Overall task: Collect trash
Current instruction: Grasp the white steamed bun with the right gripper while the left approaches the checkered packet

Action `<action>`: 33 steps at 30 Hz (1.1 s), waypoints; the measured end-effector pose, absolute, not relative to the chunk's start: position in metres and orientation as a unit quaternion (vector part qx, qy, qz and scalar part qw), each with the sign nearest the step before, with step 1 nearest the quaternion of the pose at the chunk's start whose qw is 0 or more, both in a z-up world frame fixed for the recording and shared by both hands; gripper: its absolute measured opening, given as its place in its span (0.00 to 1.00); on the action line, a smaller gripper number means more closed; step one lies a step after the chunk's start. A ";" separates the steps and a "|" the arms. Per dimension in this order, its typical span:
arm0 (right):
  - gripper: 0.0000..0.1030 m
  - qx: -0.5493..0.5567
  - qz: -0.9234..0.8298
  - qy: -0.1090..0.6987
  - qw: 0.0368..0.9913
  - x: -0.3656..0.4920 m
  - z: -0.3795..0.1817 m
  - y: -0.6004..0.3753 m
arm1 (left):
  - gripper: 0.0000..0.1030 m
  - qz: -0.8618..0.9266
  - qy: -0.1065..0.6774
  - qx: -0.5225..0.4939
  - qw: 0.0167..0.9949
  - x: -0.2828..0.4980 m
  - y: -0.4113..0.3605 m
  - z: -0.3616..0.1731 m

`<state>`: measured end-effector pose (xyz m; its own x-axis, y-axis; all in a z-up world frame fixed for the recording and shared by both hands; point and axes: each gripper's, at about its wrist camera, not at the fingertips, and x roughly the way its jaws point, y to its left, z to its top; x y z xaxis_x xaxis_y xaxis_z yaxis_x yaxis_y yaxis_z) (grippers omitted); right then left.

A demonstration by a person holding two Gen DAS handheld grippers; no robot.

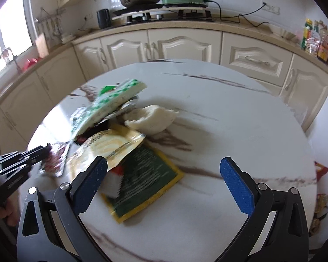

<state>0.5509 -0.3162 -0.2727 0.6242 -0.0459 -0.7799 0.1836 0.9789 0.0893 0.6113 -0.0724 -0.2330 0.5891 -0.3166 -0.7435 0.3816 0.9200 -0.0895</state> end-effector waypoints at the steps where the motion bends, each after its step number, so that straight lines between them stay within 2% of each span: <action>1: 1.00 0.069 -0.070 0.428 0.899 0.555 -0.272 -0.317 | 0.00 -0.199 0.411 0.034 0.889 0.611 -0.068 -0.230; 10: 1.00 0.054 -0.007 0.456 0.888 0.611 -0.286 -0.329 | 0.00 -0.195 0.414 0.027 0.889 0.604 -0.051 -0.219; 13: 0.91 0.054 0.008 0.469 0.881 0.626 -0.296 -0.333 | 0.02 -0.200 0.418 0.025 0.886 0.603 -0.048 -0.216; 14: 0.83 0.054 0.025 0.469 0.881 0.629 -0.297 -0.333 | 0.04 -0.200 0.416 0.025 0.887 0.602 -0.047 -0.215; 15: 0.79 0.053 0.033 0.471 0.880 0.631 -0.298 -0.333 | 0.06 -0.201 0.414 0.027 0.887 0.601 -0.048 -0.214; 16: 0.68 0.054 0.043 0.471 0.880 0.633 -0.298 -0.332 | 0.09 -0.203 0.414 0.029 0.887 0.600 -0.048 -0.213; 17: 0.66 0.054 0.050 0.469 0.880 0.634 -0.298 -0.331 | 0.14 -0.205 0.414 0.029 0.887 0.598 -0.049 -0.213; 19: 0.62 0.043 0.051 0.467 0.882 0.634 -0.297 -0.330 | 0.44 -0.204 0.408 0.028 0.889 0.594 -0.049 -0.211; 21: 0.60 0.046 0.052 0.462 0.884 0.632 -0.295 -0.331 | 0.55 -0.204 0.401 0.030 0.893 0.589 -0.050 -0.208; 28: 0.59 0.077 0.013 0.408 0.910 0.601 -0.267 -0.353 | 0.58 -0.208 0.398 0.070 0.891 0.580 -0.060 -0.208; 33: 0.59 0.041 0.068 0.393 0.916 0.579 -0.241 -0.311 | 0.59 -0.183 0.403 0.044 0.895 0.583 -0.036 -0.204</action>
<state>0.5790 -0.3111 -0.2413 0.6815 0.1569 -0.7148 -0.0931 0.9874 0.1279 0.5833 -0.0359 -0.2040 0.6077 -0.2924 -0.7384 0.3639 0.9289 -0.0684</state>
